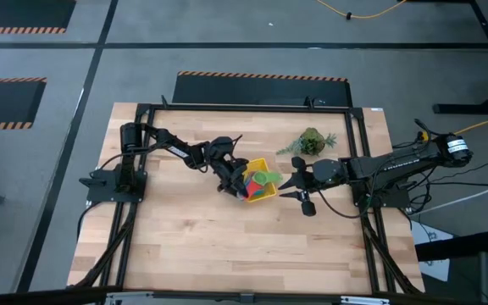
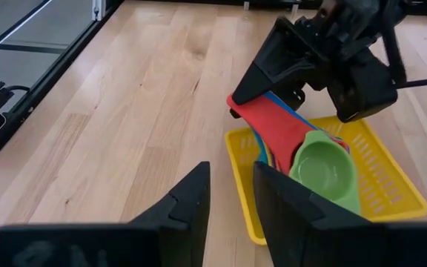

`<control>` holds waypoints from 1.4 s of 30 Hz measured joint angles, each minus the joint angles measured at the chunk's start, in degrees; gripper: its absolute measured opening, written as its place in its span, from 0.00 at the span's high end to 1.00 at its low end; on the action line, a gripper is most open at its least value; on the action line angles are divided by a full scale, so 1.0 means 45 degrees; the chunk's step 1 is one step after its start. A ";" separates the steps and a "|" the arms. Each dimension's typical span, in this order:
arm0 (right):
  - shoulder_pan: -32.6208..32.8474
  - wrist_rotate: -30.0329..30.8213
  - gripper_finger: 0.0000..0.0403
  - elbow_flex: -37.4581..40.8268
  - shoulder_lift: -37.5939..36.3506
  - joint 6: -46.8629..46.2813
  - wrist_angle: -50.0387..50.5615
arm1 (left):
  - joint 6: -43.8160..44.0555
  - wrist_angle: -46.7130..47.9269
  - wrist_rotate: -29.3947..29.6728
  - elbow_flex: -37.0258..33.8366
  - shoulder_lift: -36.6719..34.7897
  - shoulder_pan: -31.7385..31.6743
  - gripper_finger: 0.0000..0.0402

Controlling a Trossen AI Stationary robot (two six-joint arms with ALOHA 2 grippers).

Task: Nest measuring cups in basket
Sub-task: Put the stacked measuring cups into the yellow bin

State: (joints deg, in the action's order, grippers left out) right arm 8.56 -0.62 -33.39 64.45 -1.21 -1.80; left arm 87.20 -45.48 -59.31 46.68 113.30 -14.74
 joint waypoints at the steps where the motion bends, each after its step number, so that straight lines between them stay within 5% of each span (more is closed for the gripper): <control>1: 0.0000 -0.0002 0.73 0.0000 0.0002 0.0001 0.0000 | -0.0004 -0.0120 -0.0015 0.0000 0.0000 0.0000 0.60; 32: 0.0000 -0.0005 0.73 0.0000 0.0004 0.0028 0.0295 | 0.0262 -0.0004 -0.2715 0.0000 0.0000 0.0471 0.60; 42: 0.0000 -0.0005 0.73 0.0000 -0.0001 0.0038 0.0806 | 0.0204 -0.0073 -0.2637 -0.0005 -0.0236 0.0452 0.60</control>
State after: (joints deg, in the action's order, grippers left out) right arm 8.56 -0.64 -33.39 64.45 -1.04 1.83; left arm 88.12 -45.80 -71.18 46.65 112.24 -12.71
